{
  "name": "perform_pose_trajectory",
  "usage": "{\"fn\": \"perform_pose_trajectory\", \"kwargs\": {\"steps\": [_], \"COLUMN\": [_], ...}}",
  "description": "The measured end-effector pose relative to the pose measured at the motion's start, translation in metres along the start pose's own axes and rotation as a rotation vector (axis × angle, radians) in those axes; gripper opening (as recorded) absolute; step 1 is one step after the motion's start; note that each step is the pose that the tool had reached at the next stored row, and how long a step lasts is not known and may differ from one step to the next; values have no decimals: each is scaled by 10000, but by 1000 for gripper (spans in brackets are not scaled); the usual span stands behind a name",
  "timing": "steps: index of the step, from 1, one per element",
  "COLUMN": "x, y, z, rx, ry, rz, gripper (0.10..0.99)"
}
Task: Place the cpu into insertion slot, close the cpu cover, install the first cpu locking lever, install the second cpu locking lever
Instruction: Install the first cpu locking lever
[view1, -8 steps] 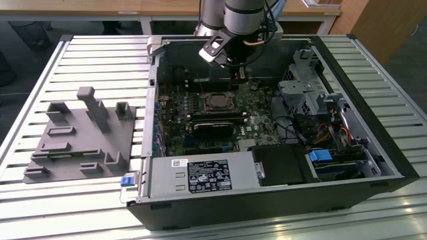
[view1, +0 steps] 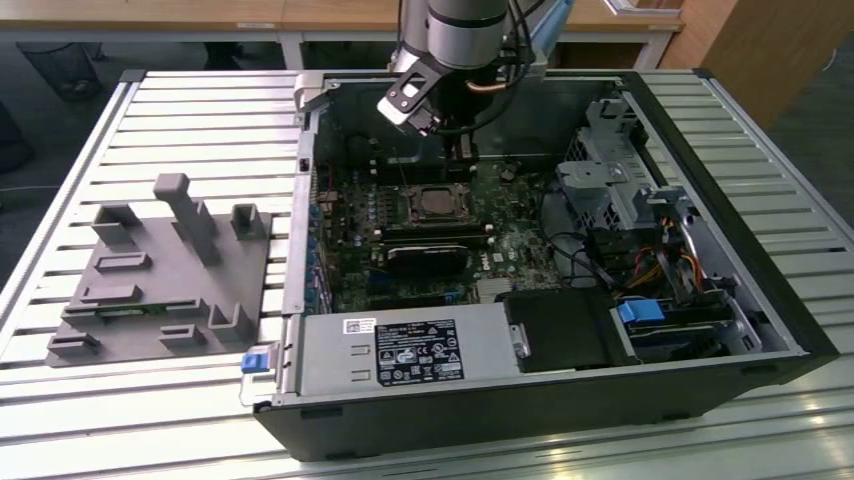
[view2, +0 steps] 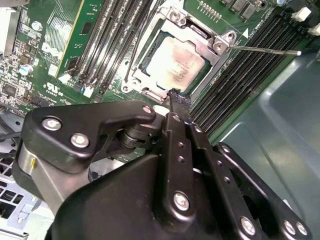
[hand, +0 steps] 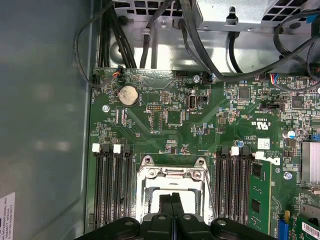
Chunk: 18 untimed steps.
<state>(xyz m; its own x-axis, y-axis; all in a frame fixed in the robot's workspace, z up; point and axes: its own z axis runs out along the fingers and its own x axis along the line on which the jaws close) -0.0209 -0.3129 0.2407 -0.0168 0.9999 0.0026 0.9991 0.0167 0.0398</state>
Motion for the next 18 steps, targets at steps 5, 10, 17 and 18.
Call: {"fn": "perform_pose_trajectory", "kwargs": {"steps": [5,10,17,18], "x": [0,0,1,1], "y": [3,6,11,11], "z": [0,-32,-157,-157], "rx": [1,2,1,2], "ry": [0,-1,4,11], "rz": [0,0,-57,-224], "gripper": [106,106,106,106]}}
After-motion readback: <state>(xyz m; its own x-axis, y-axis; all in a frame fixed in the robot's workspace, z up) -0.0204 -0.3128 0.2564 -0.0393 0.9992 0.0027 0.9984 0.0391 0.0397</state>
